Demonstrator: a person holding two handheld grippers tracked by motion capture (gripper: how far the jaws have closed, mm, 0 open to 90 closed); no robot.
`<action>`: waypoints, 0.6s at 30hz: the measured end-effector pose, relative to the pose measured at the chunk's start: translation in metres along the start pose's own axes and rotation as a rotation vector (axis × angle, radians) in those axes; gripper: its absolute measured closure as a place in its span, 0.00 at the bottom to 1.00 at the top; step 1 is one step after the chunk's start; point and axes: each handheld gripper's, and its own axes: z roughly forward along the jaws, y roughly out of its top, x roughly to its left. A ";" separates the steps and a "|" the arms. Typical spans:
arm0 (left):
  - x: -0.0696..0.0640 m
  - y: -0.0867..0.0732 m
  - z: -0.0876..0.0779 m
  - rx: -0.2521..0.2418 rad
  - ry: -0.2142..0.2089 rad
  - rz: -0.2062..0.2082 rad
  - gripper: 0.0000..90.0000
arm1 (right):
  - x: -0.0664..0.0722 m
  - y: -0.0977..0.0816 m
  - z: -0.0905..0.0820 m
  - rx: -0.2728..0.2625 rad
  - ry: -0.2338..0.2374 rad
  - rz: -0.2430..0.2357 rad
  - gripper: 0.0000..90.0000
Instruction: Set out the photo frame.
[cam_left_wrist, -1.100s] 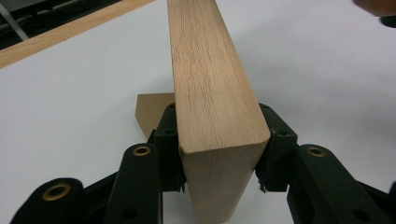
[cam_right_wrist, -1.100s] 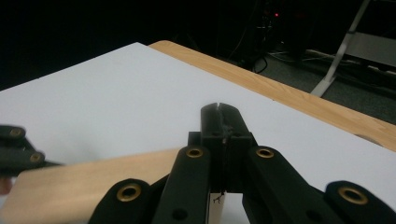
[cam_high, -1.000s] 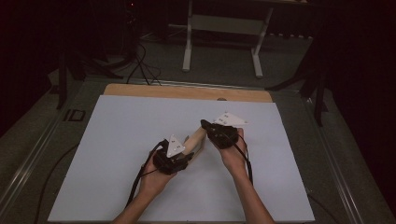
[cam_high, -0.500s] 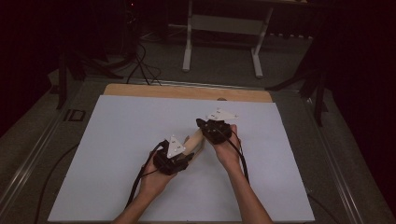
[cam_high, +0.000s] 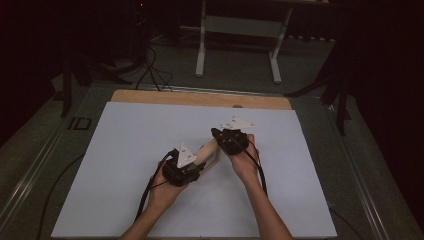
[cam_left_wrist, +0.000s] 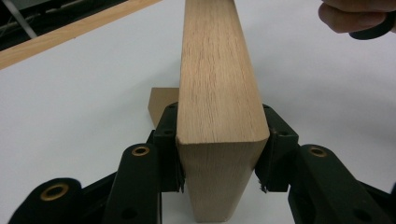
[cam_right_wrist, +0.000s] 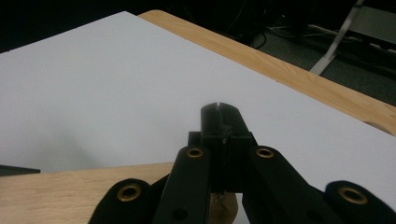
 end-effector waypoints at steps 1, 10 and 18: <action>0.000 0.000 0.000 -0.001 0.002 -0.002 0.65 | 0.000 0.000 0.000 0.000 0.000 0.002 1.00; 0.003 0.000 -0.001 0.001 0.020 -0.012 0.65 | -0.001 -0.002 -0.003 -0.005 0.002 0.006 1.00; 0.006 -0.001 -0.001 0.001 0.026 -0.028 0.64 | -0.002 -0.003 -0.005 0.000 0.001 0.002 1.00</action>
